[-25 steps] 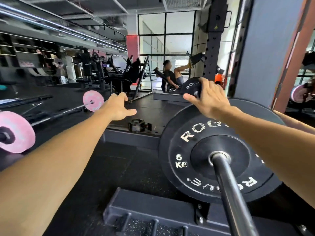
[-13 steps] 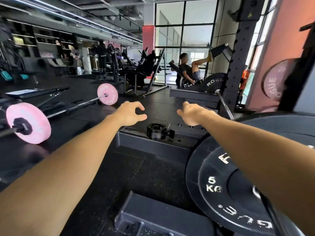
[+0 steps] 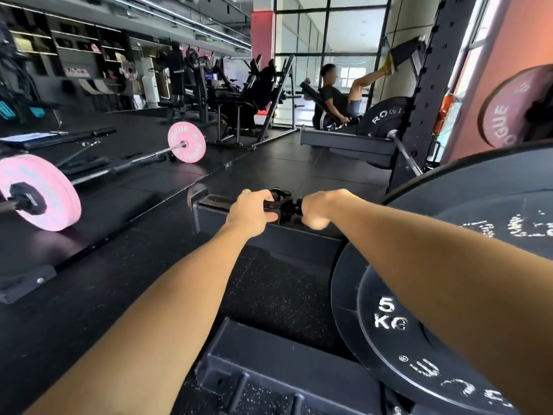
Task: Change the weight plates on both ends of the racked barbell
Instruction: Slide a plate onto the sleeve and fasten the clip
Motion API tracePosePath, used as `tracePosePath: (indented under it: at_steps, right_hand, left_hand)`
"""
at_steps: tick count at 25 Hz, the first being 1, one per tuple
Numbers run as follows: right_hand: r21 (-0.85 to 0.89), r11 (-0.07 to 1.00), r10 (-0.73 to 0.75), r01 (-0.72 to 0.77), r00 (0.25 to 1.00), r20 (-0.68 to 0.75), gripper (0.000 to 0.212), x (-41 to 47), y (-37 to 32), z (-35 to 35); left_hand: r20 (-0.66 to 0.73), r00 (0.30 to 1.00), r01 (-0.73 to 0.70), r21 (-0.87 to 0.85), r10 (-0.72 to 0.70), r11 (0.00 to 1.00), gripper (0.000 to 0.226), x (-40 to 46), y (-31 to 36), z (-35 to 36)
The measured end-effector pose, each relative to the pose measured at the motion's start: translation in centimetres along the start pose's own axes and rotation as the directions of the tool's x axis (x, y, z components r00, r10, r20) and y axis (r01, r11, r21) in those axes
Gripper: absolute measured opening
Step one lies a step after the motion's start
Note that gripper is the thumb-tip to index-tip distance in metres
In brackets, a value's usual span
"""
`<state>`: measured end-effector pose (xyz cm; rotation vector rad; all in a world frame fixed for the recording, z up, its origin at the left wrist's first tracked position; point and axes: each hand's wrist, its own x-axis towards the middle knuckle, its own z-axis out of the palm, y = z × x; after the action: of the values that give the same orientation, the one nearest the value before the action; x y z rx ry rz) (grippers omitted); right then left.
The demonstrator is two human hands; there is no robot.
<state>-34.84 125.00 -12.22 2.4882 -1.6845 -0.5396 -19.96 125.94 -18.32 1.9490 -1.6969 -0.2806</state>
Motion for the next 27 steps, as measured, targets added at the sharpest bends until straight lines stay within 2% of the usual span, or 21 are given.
tracePosePath:
  at_steps: [3,7,10,12,14,17,20,24,27]
  right_hand:
    - [0.01,1.0,0.009,-0.009,1.0,0.015,0.038,-0.9,-0.8,0.6]
    - [0.067,0.998,-0.008,0.011,0.999,-0.039,0.061,-3.2,-2.0,0.4]
    - [0.15,0.987,-0.019,0.053,0.975,-0.221,0.048,-5.8,-2.6,0.3]
    - [0.227,0.971,0.001,0.073,0.95,-0.311,0.038,-8.9,-3.1,0.8]
    - [0.308,0.947,0.012,0.097,0.942,-0.336,0.038,-12.3,-3.5,1.6]
    - [0.372,0.921,0.042,0.118,0.917,-0.396,0.035,-17.7,-3.5,2.7]
    - [0.431,0.896,0.112,0.107,0.885,-0.452,0.038,-23.8,-3.2,2.7]
    - [0.525,0.844,0.173,0.108,0.872,-0.459,0.035,-30.2,-2.1,3.2]
    - [0.612,0.778,0.198,0.14,0.87,-0.451,0.039,-34.5,-1.9,4.0]
  left_hand:
    - [-0.043,0.998,-0.042,-0.064,0.039,0.997,0.02,-1.2,-0.6,-0.4]
    - [-0.086,0.995,-0.064,-0.174,0.05,0.983,0.018,-3.8,-2.0,-2.8]
    - [-0.1,0.993,-0.082,-0.243,0.059,0.967,0.015,-6.6,-2.2,-4.6]
    - [-0.044,0.998,-0.061,-0.318,0.05,0.946,0.013,-9.3,-1.7,-5.9]
    - [0.058,0.997,-0.023,-0.401,0.051,0.916,0.017,-12.6,-1.0,-7.1]
    - [0.133,0.989,-0.005,-0.443,0.071,0.897,0.02,-17.8,0.7,-8.8]
    - [0.142,0.982,-0.043,-0.477,0.125,0.878,0.018,-23.9,2.9,-11.2]
    - [0.133,0.975,-0.087,-0.511,0.178,0.855,0.03,-31.0,5.5,-13.9]
    - [0.164,0.963,-0.089,-0.562,0.216,0.823,0.024,-35.1,7.1,-15.1]
